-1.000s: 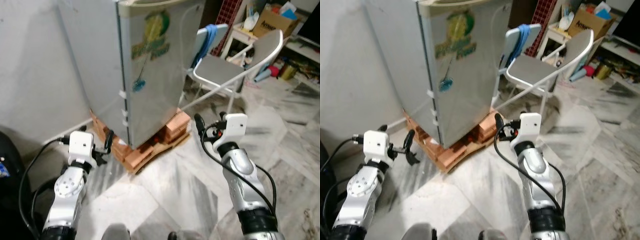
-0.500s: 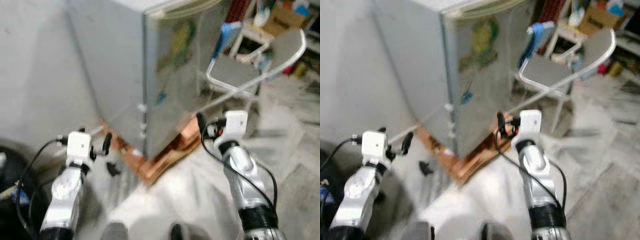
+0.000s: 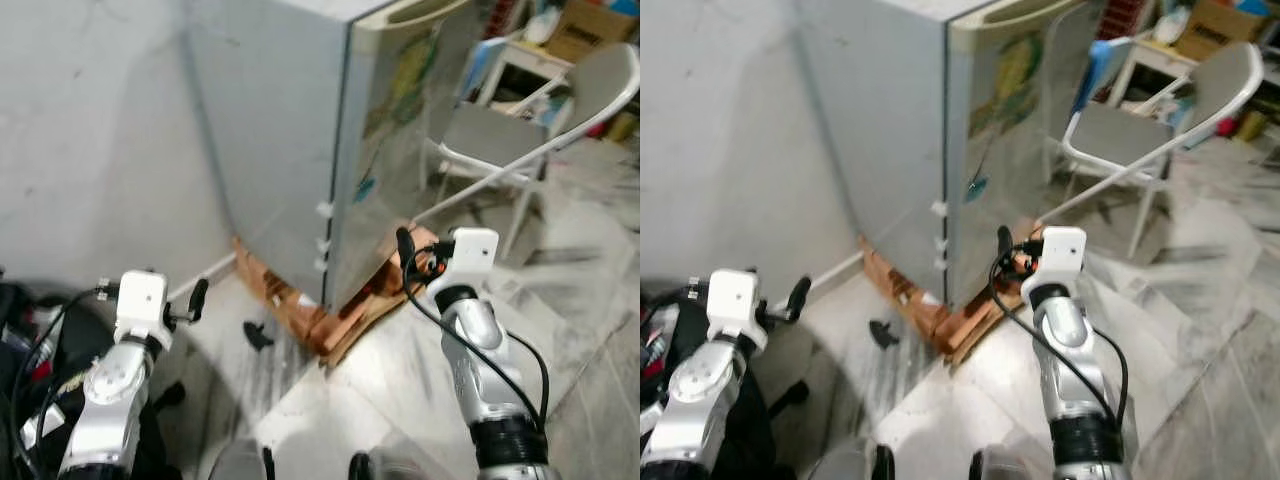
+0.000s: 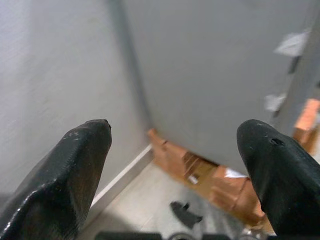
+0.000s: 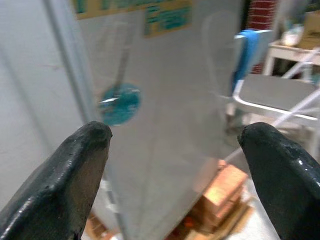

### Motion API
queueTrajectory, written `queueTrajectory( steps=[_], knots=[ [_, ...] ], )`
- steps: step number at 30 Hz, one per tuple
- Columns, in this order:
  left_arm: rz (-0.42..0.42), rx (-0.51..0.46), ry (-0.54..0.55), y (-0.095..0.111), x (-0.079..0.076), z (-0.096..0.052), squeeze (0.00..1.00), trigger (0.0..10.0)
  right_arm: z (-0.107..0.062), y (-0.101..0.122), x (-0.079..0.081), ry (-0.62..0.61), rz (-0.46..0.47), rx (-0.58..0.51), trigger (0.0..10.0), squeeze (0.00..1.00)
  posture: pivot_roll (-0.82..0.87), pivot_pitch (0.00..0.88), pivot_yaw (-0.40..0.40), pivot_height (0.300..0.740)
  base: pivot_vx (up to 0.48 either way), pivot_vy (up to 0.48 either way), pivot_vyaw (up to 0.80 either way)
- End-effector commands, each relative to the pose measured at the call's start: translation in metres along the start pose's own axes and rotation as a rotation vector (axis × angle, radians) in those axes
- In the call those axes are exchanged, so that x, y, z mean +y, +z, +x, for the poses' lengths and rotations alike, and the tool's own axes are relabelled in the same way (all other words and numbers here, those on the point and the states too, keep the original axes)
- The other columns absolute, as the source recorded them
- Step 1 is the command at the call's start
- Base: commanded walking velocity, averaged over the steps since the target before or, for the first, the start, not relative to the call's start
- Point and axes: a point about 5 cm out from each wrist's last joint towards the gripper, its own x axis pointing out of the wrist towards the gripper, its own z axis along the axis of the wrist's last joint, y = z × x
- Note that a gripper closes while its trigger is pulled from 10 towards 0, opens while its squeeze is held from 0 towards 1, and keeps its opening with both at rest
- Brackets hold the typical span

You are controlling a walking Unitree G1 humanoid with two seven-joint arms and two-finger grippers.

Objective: Restocking fridge

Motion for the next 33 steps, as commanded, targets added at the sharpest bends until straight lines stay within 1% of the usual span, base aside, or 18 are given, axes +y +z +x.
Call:
queueTrajectory(
  steps=[1, 3, 7, 11, 13, 14, 18, 25, 31, 33],
  knots=[
    [0.002, -0.035, -0.007, 0.008, -0.003, 0.001, 0.00, 10.0, 0.001, 0.002, -0.002, -0.006, 0.002, -0.010, 10.0, 0.00, 0.10, 0.056, -0.017, 0.740, 0.000, 0.000, -0.80],
    [-0.003, -0.046, -0.023, 0.007, -0.006, -0.001, 0.00, 10.0, 0.002, 0.002, 0.000, -0.003, -0.002, -0.011, 10.0, 0.00, 0.10, 0.059, -0.028, 0.740, 0.137, 0.000, -0.80],
    [-0.010, -0.049, -0.035, 0.008, -0.007, 0.000, 0.00, 10.0, 0.002, 0.003, 0.001, 0.001, -0.004, -0.012, 10.0, 0.00, 0.10, 0.058, -0.030, 0.740, 0.289, 0.000, -0.80],
    [-0.013, -0.065, -0.042, 0.015, -0.007, 0.007, 0.00, 10.0, 0.003, 0.004, 0.002, 0.012, -0.012, -0.017, 10.0, 0.00, 0.09, 0.071, -0.029, 0.740, 0.295, 0.000, -0.80],
    [-0.016, -0.067, -0.043, 0.015, -0.007, 0.008, 0.00, 10.0, 0.003, 0.004, 0.001, 0.010, -0.012, -0.017, 10.0, 0.00, 0.09, 0.069, -0.029, 0.740, 0.266, 0.000, -0.80],
    [-0.027, -0.068, -0.052, 0.016, -0.010, 0.008, 0.00, 10.0, 0.003, 0.003, 0.000, 0.006, -0.011, -0.015, 10.0, 0.00, 0.09, 0.069, -0.028, 0.740, 0.251, 0.000, -0.80],
    [-0.042, -0.056, -0.085, 0.013, -0.021, 0.005, 0.00, 10.0, 0.003, 0.003, 0.002, 0.006, -0.010, -0.013, 10.0, 0.00, 0.09, 0.073, -0.028, 0.740, 0.000, 0.000, -0.80],
    [-0.051, -0.046, -0.082, 0.010, -0.022, 0.002, 0.00, 10.0, 0.002, 0.003, 0.001, 0.009, -0.011, -0.012, 10.0, 0.00, 0.09, 0.080, -0.035, 0.740, 0.000, 0.000, -0.80],
    [-0.052, -0.050, -0.062, 0.011, -0.016, 0.003, 0.00, 10.0, 0.003, 0.002, 0.001, 0.012, -0.013, -0.008, 10.0, 0.00, 0.09, 0.083, -0.039, 0.740, 0.000, 0.000, 0.00],
    [-0.051, -0.065, -0.050, 0.015, -0.012, 0.006, 0.00, 10.0, 0.003, 0.003, 0.001, 0.013, -0.017, -0.009, 10.0, 0.00, 0.09, 0.089, -0.042, 0.740, 0.000, 0.000, 0.00]
  ],
)
